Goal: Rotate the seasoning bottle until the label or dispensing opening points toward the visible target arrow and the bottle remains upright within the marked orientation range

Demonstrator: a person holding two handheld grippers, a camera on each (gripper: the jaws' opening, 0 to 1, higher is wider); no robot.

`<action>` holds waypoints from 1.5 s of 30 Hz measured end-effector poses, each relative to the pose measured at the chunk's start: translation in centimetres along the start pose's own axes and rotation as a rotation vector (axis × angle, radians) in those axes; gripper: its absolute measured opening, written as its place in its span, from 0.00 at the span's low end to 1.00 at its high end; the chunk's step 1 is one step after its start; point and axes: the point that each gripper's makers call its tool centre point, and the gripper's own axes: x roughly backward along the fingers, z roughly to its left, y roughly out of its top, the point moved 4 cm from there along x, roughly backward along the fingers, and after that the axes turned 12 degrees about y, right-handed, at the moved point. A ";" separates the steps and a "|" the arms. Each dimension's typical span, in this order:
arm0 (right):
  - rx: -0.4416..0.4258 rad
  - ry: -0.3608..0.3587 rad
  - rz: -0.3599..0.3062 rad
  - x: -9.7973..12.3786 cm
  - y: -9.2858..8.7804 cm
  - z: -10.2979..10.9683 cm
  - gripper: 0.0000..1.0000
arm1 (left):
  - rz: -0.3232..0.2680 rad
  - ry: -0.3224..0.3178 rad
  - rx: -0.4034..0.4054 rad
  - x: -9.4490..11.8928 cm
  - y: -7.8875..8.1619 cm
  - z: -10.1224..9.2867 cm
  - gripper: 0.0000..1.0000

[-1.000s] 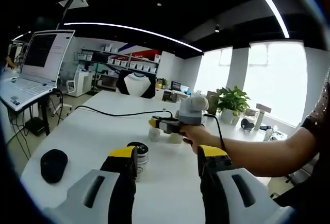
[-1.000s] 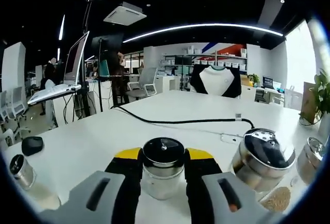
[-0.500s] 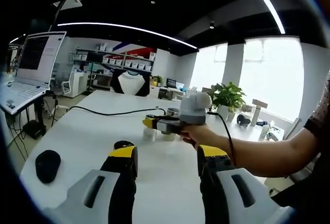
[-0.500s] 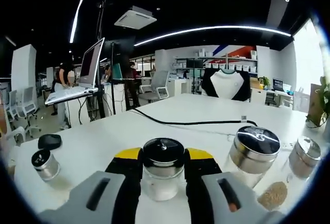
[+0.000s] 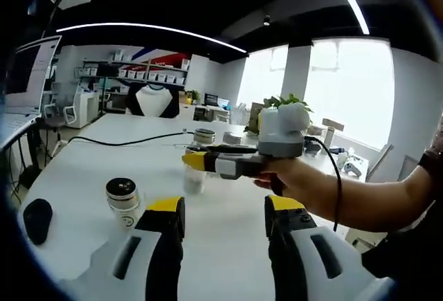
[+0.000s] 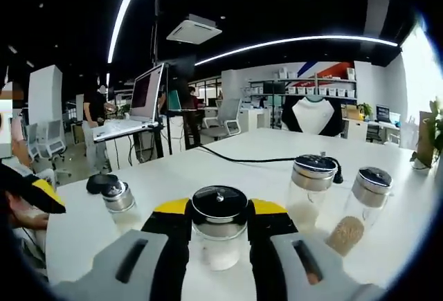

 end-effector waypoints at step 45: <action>-0.108 0.344 -0.198 14.0 2.8 10.0 0.29 | -0.005 -0.310 -0.203 -2.5 0.6 -8.5 0.37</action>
